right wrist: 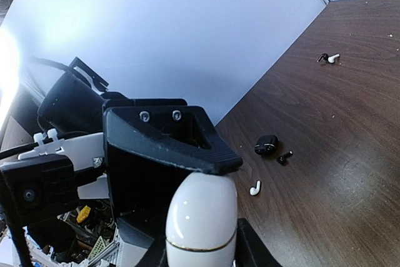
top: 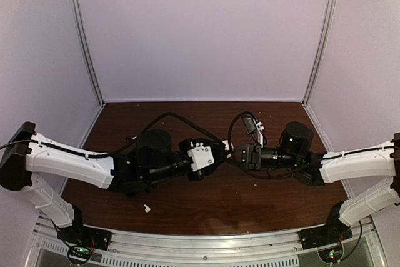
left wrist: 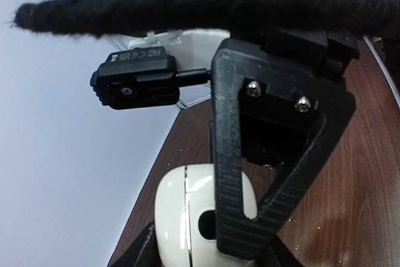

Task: Insert the wireless bluetooth earbuds into the charging case
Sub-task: Pass from the left arm to the right

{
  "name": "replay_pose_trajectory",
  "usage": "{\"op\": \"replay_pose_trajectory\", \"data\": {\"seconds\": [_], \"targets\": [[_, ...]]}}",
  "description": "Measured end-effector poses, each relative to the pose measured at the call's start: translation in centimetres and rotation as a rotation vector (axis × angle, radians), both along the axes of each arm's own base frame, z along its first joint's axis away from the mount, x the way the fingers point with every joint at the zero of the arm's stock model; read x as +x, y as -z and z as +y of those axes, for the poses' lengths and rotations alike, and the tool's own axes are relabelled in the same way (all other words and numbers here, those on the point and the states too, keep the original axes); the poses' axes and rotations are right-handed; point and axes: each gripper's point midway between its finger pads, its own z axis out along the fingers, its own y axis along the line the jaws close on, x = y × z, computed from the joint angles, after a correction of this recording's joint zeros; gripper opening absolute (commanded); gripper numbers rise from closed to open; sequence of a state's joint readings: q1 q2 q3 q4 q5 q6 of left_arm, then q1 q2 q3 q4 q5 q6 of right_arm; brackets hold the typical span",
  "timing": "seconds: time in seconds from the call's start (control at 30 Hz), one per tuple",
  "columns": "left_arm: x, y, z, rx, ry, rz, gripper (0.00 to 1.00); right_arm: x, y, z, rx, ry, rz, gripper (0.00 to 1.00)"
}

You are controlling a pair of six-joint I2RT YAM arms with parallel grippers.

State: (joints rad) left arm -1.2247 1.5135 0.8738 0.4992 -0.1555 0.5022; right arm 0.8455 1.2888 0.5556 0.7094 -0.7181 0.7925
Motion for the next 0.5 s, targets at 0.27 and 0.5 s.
{"op": "replay_pose_trajectory", "data": {"seconds": [0.27,0.5], "targets": [[-0.01,-0.01,-0.01,0.000,0.000,0.000,0.50,0.10,0.11,-0.02,-0.003,0.003,-0.001,0.22],[-0.18,-0.14,0.13,-0.014,0.004,0.016,0.79,0.10,0.49,-0.05,-0.021,0.002,-0.025,0.18]]}}
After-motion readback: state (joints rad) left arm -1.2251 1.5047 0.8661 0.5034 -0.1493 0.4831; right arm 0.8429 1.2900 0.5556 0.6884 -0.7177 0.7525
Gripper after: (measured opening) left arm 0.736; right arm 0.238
